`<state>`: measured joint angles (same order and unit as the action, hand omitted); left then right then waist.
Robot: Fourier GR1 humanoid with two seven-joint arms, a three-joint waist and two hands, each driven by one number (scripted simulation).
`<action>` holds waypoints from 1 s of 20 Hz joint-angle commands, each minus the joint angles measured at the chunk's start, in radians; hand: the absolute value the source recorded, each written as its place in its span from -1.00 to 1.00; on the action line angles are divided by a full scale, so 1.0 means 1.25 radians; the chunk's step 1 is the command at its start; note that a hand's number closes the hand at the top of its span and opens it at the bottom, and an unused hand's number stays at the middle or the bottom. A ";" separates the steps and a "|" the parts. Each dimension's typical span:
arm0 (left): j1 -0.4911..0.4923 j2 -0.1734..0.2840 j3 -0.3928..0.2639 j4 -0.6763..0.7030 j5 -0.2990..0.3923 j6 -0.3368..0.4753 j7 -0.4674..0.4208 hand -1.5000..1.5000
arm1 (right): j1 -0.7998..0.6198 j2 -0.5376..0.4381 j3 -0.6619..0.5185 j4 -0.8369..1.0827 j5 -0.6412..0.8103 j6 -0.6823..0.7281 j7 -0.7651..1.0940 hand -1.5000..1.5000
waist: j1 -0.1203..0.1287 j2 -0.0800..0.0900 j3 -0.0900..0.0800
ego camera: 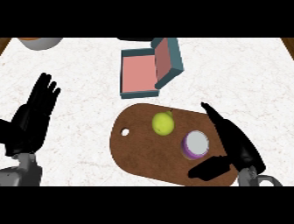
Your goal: Pick the can from the cutting board and place it in the cardboard box
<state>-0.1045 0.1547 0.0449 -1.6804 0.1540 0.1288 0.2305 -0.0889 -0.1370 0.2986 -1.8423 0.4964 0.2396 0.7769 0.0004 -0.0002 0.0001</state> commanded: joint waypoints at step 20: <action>-0.008 -0.039 0.023 0.018 -0.030 -0.023 0.002 0.00 | 0.062 0.060 0.024 0.078 0.121 -0.019 -0.122 1.00 | -0.001 0.000 0.000</action>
<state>-0.0894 0.1205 0.0705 -1.6845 0.1171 0.0973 0.2294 -0.0605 -0.0620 0.3040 -1.7286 0.6169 0.2298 0.6606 0.0005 -0.0004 -0.0001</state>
